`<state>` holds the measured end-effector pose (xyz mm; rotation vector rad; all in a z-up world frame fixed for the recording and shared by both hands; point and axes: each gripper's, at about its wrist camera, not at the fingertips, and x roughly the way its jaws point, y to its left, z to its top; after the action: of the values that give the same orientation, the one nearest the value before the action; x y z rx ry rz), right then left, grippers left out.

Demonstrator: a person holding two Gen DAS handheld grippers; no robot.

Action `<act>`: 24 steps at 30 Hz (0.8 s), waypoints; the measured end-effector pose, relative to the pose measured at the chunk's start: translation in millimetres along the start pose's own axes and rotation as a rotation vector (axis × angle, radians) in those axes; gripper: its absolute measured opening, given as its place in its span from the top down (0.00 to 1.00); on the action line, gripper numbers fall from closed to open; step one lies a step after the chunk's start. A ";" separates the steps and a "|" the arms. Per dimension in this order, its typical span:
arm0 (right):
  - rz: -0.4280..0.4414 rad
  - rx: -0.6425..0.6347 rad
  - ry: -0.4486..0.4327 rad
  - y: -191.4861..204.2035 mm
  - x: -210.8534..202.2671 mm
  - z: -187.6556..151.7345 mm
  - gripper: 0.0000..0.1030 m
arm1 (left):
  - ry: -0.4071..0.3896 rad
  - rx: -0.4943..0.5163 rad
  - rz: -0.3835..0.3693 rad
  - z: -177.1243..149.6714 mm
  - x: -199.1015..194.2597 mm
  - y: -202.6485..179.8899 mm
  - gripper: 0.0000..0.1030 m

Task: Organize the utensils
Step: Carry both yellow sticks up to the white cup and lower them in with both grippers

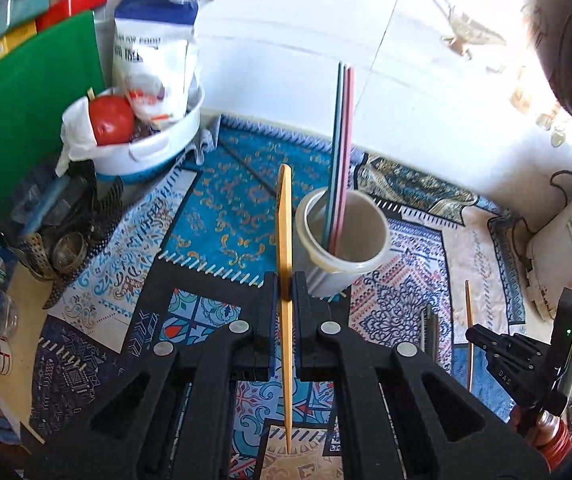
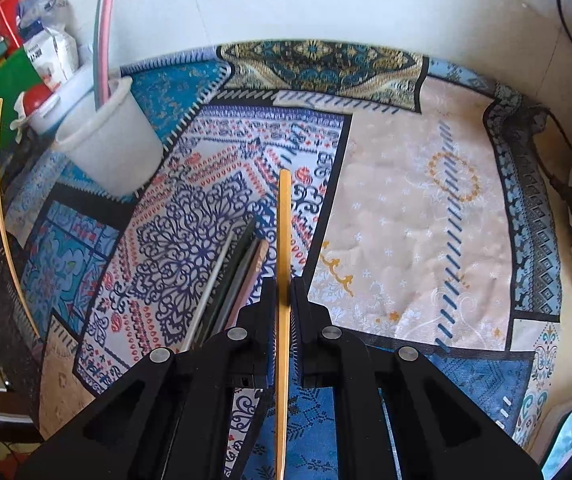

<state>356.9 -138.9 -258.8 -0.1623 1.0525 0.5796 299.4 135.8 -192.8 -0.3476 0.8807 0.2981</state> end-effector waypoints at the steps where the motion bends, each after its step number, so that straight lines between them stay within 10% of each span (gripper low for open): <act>1: 0.000 0.003 -0.016 0.7 -5.2 0.5 0.94 | -0.014 0.002 -0.001 0.8 -5.5 -1.5 0.96; 24: 0.053 -0.003 -0.312 22.4 -84.3 29.4 0.94 | -0.262 0.053 -0.077 37.7 -90.9 -33.3 0.96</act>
<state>337.3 -139.9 -168.9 -0.0443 0.7545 0.6318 283.9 111.3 -93.0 -0.2856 0.6151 0.2419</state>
